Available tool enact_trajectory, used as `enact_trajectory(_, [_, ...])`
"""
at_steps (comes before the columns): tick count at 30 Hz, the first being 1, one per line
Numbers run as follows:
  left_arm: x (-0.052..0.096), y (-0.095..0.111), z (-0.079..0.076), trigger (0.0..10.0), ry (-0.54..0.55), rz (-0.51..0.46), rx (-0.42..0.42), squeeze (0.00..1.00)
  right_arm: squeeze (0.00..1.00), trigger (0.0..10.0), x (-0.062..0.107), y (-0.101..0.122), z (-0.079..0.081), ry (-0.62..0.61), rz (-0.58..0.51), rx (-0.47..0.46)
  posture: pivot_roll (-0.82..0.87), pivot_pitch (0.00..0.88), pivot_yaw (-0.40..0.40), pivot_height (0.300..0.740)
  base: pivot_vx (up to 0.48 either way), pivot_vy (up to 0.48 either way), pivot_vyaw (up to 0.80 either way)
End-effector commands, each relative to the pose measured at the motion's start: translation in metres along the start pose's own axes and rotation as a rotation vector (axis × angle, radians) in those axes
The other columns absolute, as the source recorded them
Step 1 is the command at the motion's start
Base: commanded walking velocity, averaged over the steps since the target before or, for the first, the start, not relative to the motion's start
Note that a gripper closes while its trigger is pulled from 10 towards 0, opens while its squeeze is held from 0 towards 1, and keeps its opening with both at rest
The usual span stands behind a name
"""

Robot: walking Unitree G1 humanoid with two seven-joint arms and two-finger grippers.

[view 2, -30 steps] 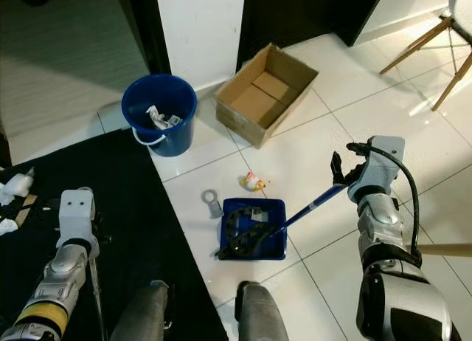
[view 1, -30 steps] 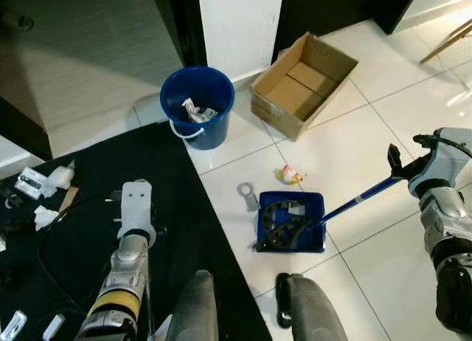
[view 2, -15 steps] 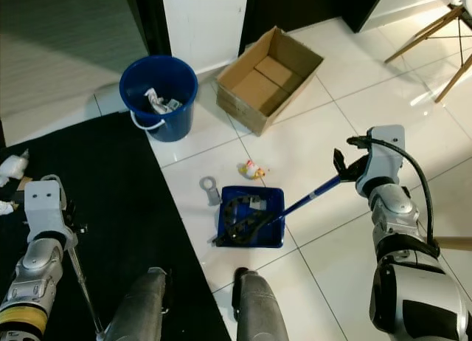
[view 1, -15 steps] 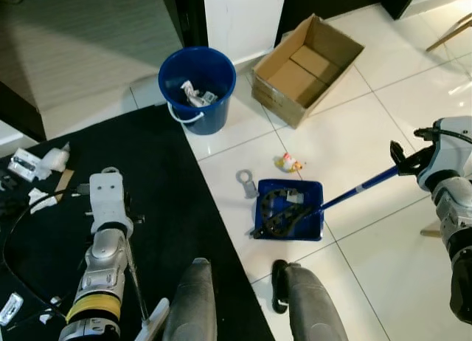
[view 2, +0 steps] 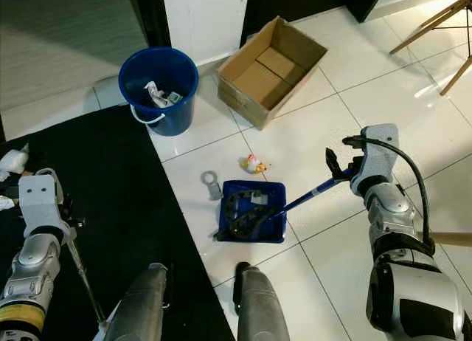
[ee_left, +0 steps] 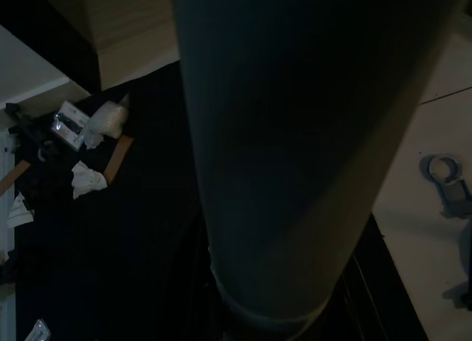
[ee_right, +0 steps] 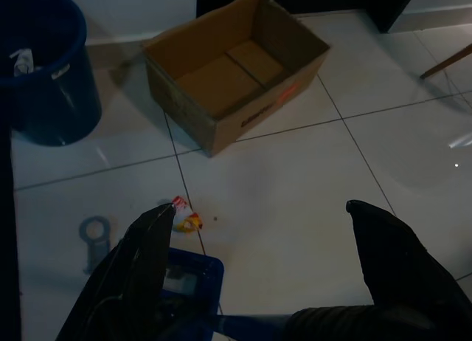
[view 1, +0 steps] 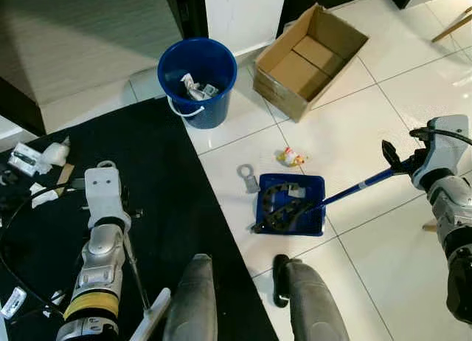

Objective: Sweep floor

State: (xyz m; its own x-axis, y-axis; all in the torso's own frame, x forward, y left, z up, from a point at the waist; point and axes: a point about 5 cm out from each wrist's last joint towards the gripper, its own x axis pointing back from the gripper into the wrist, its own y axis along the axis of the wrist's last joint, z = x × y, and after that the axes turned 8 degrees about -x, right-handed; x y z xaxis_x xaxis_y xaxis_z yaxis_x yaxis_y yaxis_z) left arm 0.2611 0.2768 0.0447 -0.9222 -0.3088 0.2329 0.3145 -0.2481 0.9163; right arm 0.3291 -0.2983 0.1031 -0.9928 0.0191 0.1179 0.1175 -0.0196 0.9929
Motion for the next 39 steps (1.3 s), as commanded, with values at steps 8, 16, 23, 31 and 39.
enact_trajectory(8, [-0.001,0.0,0.005,10.0,-0.003,-0.011,-0.017,0.0,0.0,0.0,0.008,-0.011,-0.008,-0.054,0.014,-0.057,0.21,0.317,-0.047,0.74,0.0,0.0,0.0])
enact_trajectory(16, [-0.002,-0.002,0.003,10.0,-0.013,0.0,-0.016,0.0,0.0,0.0,0.011,-0.018,-0.01,-0.072,0.046,-0.059,0.21,0.315,-0.048,0.74,0.0,0.0,0.0])
enact_trajectory(23, [-0.004,-0.002,0.003,10.0,-0.015,0.001,-0.015,0.0,0.0,0.0,0.011,-0.019,-0.01,-0.078,0.05,-0.048,0.21,0.312,-0.047,0.74,0.0,0.0,0.0])
enact_trajectory(31, [-0.007,0.0,0.002,10.0,-0.01,-0.005,-0.008,0.0,0.0,0.0,0.008,-0.011,-0.006,-0.043,0.019,0.02,0.21,0.308,-0.045,0.74,0.0,0.0,0.0])
enact_trajectory(39, [-0.012,0.016,-0.014,10.0,-0.013,-0.054,0.048,0.0,0.0,0.0,0.0,0.014,0.002,-0.02,-0.138,0.073,0.19,0.259,-0.052,0.74,0.0,0.0,0.0])
